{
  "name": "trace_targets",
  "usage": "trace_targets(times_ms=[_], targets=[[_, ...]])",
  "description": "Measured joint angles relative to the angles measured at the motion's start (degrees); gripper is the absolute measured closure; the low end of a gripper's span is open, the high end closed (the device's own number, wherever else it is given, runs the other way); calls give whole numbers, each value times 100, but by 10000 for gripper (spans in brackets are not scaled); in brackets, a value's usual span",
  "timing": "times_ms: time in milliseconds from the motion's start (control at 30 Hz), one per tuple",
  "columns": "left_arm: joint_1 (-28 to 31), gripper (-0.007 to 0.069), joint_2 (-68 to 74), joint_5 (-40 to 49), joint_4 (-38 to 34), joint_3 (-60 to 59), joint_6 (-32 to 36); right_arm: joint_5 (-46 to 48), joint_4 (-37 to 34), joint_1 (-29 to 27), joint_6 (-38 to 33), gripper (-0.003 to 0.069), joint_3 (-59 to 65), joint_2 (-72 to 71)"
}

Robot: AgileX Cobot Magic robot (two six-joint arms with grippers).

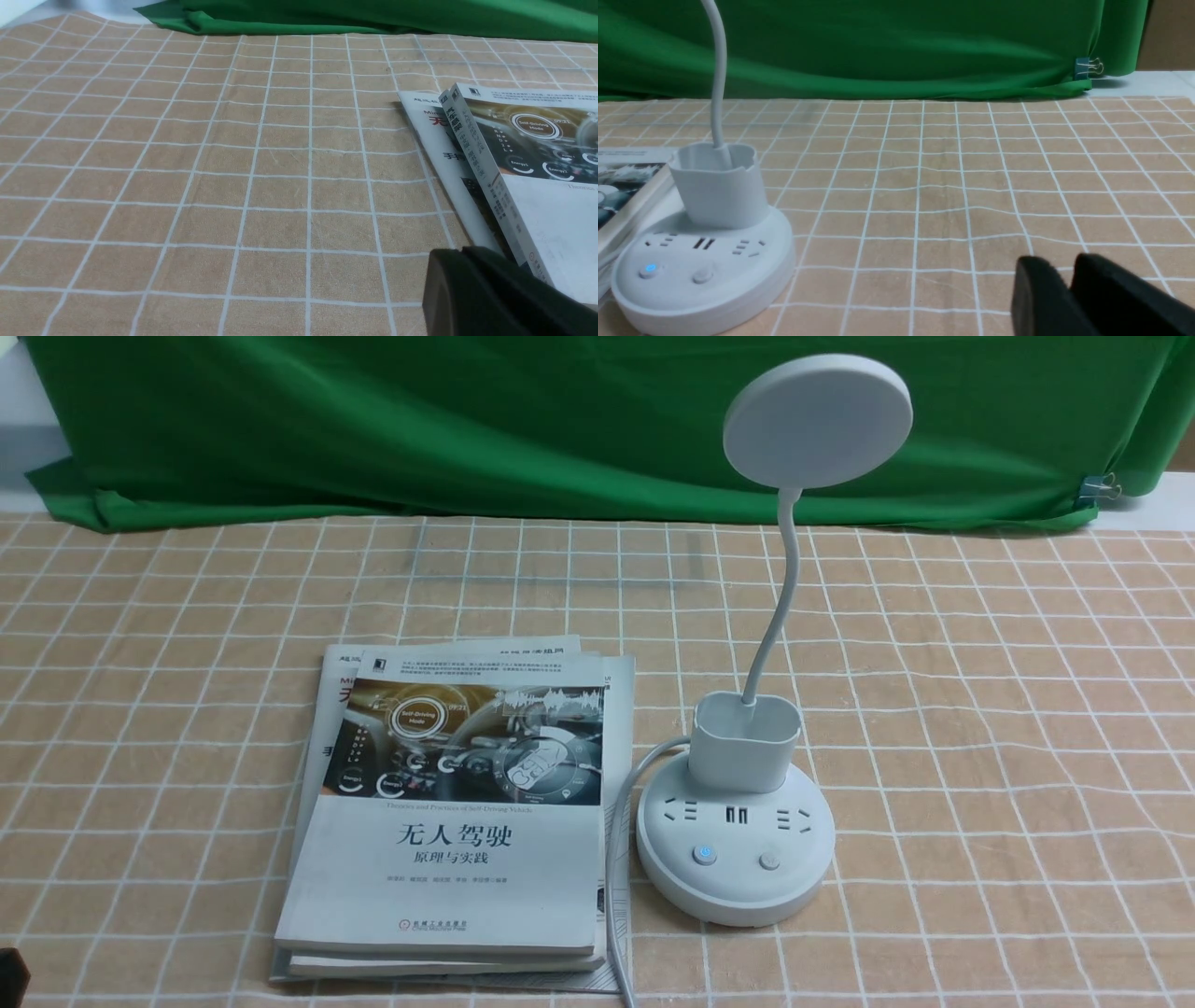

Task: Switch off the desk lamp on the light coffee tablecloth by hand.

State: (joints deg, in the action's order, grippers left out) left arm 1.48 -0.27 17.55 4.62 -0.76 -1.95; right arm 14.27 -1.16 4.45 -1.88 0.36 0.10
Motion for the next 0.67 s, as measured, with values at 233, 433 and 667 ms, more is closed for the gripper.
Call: trace_targets(times_ms=[233,433,667], targets=[[0,620,0,0,0,0,0,0,0,-7,-6,513,0,0],[0,620,0,0,0,0,0,0,0,-7,-6,503,0,0],[0,620,0,0,0,0,0,0,0,-7,-6,489,0,0]])
